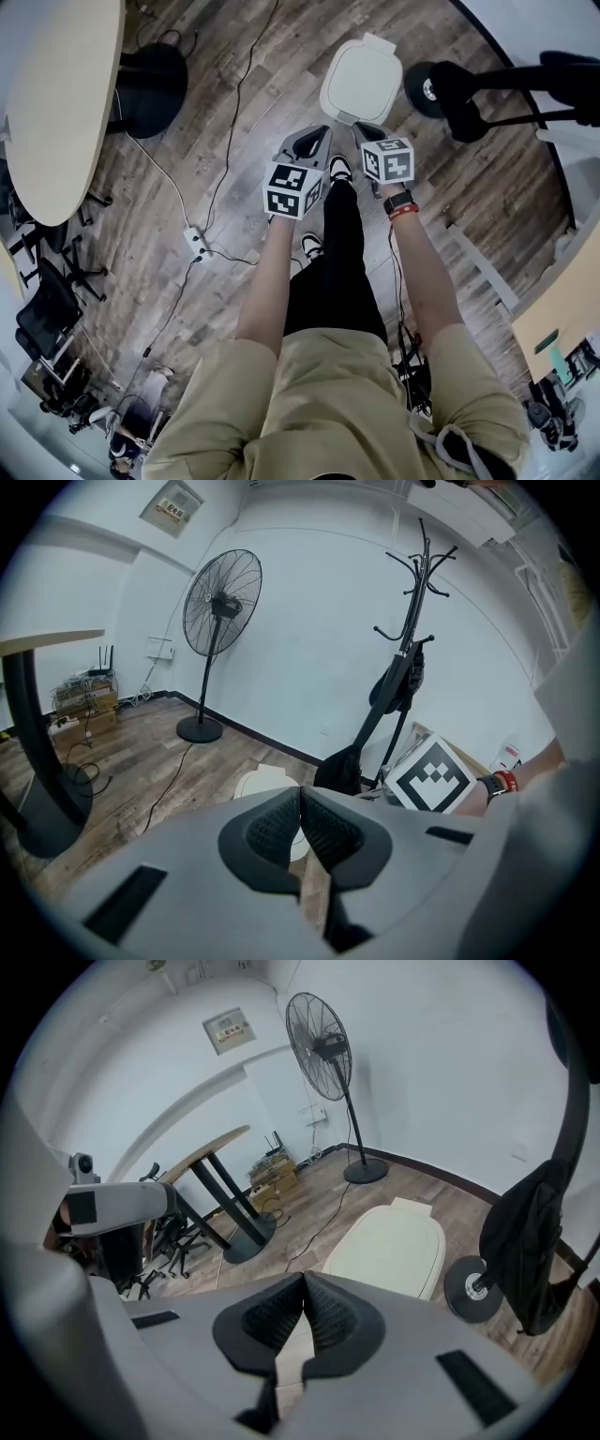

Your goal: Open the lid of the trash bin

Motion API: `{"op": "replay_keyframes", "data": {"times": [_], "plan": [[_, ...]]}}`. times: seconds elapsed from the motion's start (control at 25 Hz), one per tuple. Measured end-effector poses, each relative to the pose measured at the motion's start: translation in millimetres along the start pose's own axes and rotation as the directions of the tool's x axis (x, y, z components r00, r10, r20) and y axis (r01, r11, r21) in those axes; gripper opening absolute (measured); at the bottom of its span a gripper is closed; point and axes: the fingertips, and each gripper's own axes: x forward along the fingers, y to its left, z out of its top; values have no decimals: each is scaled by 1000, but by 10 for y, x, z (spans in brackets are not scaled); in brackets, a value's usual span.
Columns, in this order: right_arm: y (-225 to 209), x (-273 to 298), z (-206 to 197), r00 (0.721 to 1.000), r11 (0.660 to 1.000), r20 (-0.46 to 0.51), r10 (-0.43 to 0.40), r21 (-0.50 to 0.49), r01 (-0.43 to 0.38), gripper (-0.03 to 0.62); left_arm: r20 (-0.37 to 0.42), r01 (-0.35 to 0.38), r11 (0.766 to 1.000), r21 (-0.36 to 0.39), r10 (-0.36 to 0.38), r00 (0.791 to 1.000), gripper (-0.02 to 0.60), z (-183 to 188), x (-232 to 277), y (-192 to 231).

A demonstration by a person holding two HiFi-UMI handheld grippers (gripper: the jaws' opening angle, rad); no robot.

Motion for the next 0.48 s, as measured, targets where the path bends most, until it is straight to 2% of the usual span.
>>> {"op": "replay_keyframes", "data": {"times": [0.48], "plan": [[-284,757,-496,998,1000,-63,-17,2,17,15,-3,-24,1000,-11,24,1000,23,-474,376,430]]}}
